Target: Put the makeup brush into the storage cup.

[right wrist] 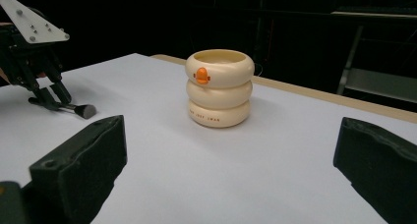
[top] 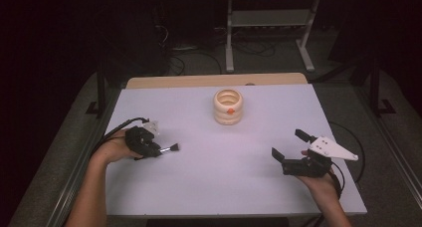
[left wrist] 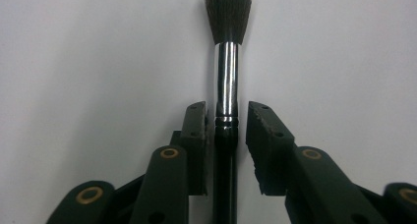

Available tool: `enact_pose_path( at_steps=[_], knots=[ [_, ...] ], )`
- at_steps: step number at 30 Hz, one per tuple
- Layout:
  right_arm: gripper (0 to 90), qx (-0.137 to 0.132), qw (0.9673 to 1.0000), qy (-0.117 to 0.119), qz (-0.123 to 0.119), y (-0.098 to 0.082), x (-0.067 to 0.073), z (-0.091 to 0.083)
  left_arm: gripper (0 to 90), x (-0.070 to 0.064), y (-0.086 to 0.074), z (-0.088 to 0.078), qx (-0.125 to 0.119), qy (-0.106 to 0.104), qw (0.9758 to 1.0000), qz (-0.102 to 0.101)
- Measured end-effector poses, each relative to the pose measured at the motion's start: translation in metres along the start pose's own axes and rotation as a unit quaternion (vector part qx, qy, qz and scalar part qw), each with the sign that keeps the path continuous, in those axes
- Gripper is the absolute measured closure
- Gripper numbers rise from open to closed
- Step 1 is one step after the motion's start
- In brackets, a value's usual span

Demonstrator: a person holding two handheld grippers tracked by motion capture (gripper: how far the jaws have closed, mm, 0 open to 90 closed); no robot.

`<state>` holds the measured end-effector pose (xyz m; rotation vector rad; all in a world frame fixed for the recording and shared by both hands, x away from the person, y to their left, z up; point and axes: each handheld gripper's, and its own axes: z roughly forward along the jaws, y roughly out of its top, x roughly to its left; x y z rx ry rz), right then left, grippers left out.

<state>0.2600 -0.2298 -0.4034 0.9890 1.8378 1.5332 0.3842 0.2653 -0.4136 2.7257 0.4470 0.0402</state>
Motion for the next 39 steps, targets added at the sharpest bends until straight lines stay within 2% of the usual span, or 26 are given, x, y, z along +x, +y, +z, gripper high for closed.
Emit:
enact_pose_path(
  at_steps=[5,16,17,24,29,39],
  knots=[
    [0.0,-0.006,0.9999,-0.002,0.011,0.001,-0.002,-0.002,68.8,0.0,0.014,-0.004,0.019,0.001,0.9998,0.009],
    [0.0,-0.004,1.0,-0.003,0.008,0.0,-0.002,-0.002,70.1,0.0,0.032,0.005,0.045,-0.009,0.9988,0.018],
    [0.0,-0.004,1.0,-0.003,0.008,0.0,-0.002,-0.002,70.1,0.001,0.033,0.006,0.049,-0.007,0.9984,0.026],
    [0.0,-0.004,1.0,-0.003,0.008,0.0,-0.002,-0.002,72.2,-0.001,0.038,0.014,0.052,-0.005,0.9981,0.033],
    [0.0,-0.004,1.0,-0.004,0.007,0.0,-0.002,-0.002,74.1,-0.001,0.039,0.016,0.06,-0.004,0.9977,0.033],
    [0.0,-0.005,1.0,-0.003,0.007,0.0,-0.003,-0.002,77.0,0.0,0.039,0.017,0.059,-0.004,0.9978,0.029]
  ],
)
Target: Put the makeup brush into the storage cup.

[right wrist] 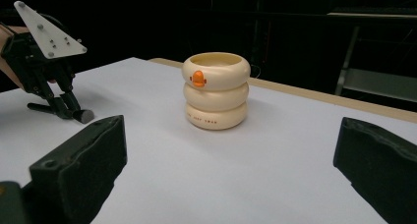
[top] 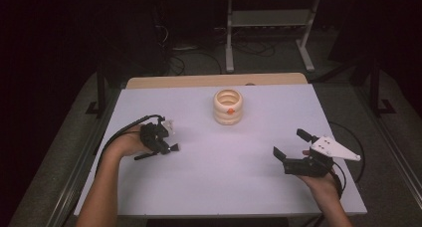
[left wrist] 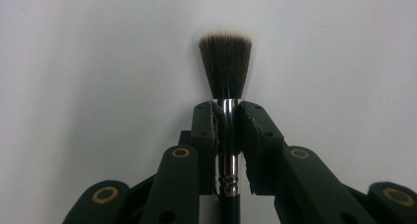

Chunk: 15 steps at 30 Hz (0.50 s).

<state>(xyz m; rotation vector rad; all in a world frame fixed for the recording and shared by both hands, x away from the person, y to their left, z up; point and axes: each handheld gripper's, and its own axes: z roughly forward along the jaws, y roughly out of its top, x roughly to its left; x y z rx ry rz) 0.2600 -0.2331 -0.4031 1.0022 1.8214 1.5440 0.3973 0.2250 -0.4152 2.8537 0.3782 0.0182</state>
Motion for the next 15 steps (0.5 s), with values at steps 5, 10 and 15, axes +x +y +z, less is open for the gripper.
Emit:
enact_pose_path(
  at_steps=[5,10,15],
  knots=[
    [0.0,0.002,1.0,0.0,0.0,-0.0004,0.0003,0.0007,77.7,0.0,0.0,-0.0003,0.0,-0.001,1.0,0.003],
    [0.0,0.005,1.0,0.0,-0.001,-0.0012,0.0009,0.0015,78.0,0.0007,-0.001,-0.0008,-0.002,-0.002,1.0,0.001],
    [0.0,0.004,1.0,0.0,-0.005,-0.0015,0.0007,0.0022,78.0,0.0011,-0.0017,-0.0058,-0.014,-0.002,0.9999,-0.009]
  ],
)
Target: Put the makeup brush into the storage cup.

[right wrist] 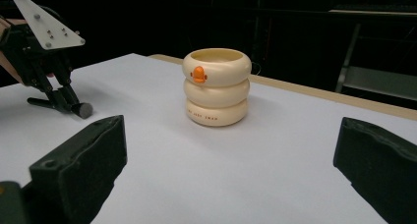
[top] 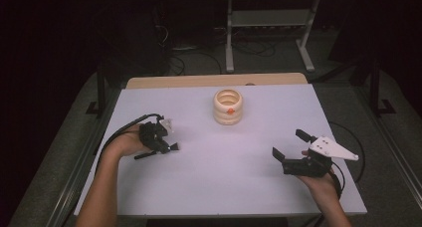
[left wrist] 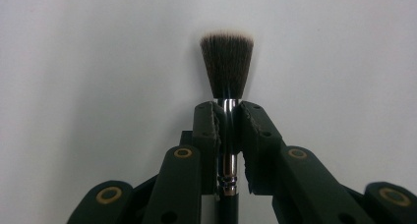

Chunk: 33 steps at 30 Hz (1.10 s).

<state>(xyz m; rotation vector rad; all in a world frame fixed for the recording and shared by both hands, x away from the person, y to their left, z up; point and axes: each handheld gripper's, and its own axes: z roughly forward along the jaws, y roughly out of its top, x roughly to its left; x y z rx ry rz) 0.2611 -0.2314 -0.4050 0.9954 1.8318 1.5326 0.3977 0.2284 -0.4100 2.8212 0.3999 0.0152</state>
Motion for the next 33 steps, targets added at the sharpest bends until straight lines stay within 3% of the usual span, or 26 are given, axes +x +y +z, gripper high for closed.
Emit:
enact_pose_path(
  at_steps=[11,23,30,33],
  knots=[
    [0.0,0.001,1.0,0.0,0.0,0.0,0.0,0.0,78.2,-0.003,0.0,-0.013,-0.035,0.005,0.9992,-0.017],
    [0.0,-0.001,1.0,0.0,0.001,0.0,0.0,0.0,78.2,-0.01,0.0,-0.03,-0.086,0.014,0.9961,-0.015],
    [0.0,-0.002,1.0,0.002,0.0,0.001,0.0,0.0,78.2,-0.011,-0.006,-0.037,-0.122,0.012,0.9918,-0.036],
    [0.0,-0.002,1.0,0.001,0.0,0.001,0.0,0.0,78.2,-0.012,-0.008,-0.038,-0.144,0.008,0.9885,-0.044]
  ],
)
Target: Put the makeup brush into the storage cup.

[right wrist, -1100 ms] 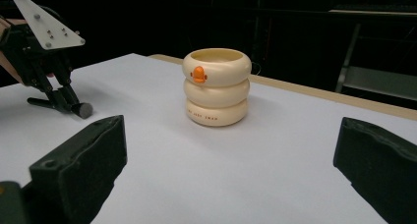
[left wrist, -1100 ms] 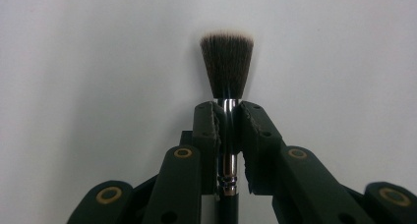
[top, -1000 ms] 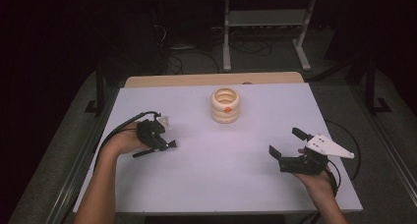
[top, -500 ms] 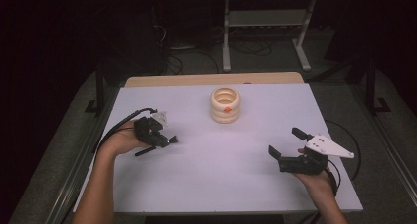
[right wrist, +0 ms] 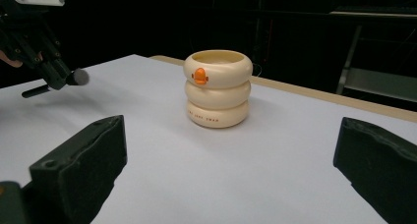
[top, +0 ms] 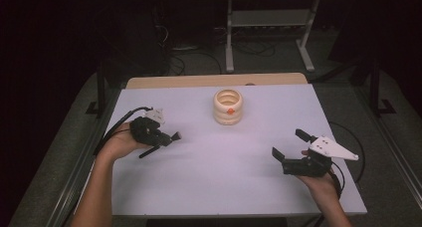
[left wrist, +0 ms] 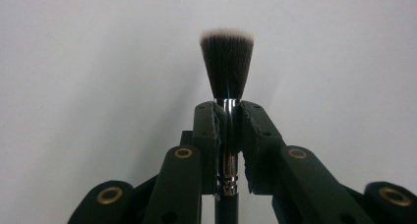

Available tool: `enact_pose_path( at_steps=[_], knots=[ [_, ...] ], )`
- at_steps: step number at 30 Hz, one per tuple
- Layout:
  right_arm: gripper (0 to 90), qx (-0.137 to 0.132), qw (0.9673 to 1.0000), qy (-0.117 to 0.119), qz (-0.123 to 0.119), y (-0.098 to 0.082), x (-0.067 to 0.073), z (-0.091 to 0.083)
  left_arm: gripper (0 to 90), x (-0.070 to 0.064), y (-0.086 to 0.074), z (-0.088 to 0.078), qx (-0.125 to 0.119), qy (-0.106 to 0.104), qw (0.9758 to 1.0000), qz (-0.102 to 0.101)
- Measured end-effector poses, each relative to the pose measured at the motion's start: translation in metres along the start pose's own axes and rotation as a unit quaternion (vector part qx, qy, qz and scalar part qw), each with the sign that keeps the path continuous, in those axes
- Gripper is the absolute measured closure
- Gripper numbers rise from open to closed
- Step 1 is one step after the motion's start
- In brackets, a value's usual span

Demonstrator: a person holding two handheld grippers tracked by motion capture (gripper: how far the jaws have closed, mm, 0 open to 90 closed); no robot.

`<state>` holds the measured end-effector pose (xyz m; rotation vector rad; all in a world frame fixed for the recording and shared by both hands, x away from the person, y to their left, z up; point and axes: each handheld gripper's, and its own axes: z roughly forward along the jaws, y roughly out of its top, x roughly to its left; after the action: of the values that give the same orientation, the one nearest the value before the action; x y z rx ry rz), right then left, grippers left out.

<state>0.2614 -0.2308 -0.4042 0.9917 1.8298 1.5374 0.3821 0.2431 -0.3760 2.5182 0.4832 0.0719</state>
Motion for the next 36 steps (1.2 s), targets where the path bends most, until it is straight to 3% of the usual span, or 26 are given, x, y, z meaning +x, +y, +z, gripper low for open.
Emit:
enact_pose_path(
  at_steps=[6,9,11,15,16,21,26,32,36],
  knots=[
    [0.0,0.0,1.0,0.001,0.002,0.0,0.0,-0.001,78.2,0.0,-0.002,-0.005,-0.03,0.009,0.9994,-0.018],
    [0.0,0.0,1.0,0.001,0.001,0.001,0.0,0.0,78.2,-0.001,-0.002,-0.008,-0.044,0.022,0.9987,-0.014],
    [0.0,0.0,1.0,0.001,0.0,0.001,0.0,0.0,78.2,-0.003,-0.001,-0.01,-0.061,0.025,0.9975,-0.026],
    [0.0,0.001,1.0,0.003,0.001,0.001,0.0,0.001,78.2,-0.005,0.003,-0.016,-0.081,0.035,0.9958,-0.025],
    [0.0,0.0,1.0,0.004,0.001,0.001,0.0,0.001,78.2,-0.008,0.004,-0.016,-0.094,0.037,0.9942,-0.037],
    [0.0,0.001,1.0,0.004,0.002,0.002,0.0,0.001,78.2,-0.013,0.009,-0.018,-0.108,0.043,0.9925,-0.037],
    [0.0,0.0,1.0,0.005,0.002,0.002,0.0,0.002,78.3,-0.018,0.014,-0.019,-0.138,0.045,0.9877,-0.059],
    [0.0,0.0,1.0,0.01,0.002,0.003,0.001,0.003,78.3,-0.025,0.019,-0.019,-0.154,0.05,0.985,-0.059],
    [0.0,0.002,0.9999,0.016,0.002,0.006,0.002,0.005,78.3,-0.03,0.021,-0.022,-0.176,0.06,0.9803,-0.065]
  ],
)
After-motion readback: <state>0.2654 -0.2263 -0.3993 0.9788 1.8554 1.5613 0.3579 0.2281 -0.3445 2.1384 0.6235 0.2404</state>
